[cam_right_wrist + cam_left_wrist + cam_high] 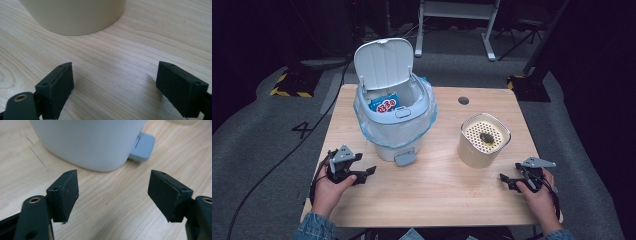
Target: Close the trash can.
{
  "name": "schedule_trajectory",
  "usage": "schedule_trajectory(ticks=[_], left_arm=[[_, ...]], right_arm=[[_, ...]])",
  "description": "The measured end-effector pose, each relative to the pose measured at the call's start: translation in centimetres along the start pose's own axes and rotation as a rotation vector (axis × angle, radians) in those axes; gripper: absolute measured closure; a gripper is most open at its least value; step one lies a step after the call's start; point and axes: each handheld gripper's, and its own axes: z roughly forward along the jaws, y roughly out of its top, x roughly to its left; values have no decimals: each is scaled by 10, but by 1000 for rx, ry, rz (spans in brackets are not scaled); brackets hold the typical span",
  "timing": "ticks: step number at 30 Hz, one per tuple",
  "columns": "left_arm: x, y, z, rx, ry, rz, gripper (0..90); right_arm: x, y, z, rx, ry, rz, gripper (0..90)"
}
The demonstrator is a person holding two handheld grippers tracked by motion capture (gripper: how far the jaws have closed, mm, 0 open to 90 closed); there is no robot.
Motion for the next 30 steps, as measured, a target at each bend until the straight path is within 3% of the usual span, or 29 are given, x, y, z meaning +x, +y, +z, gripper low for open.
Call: schedule_trajectory(ticks=[11, 14, 27, 30], left_arm=[[16, 39, -41, -82, -23, 27, 286], [19, 49, -50, -107, -45, 33, 343], [31, 100, -73, -215, -66, 84, 404], [34, 113, -78, -263, -69, 99, 406]], right_arm=[[0, 0, 0, 0, 0, 0, 146], [0, 0, 0, 0, 0, 0, 146], [0, 0, 0, -1, 0, 0, 146], [0, 0, 0, -1, 0, 0, 146]])
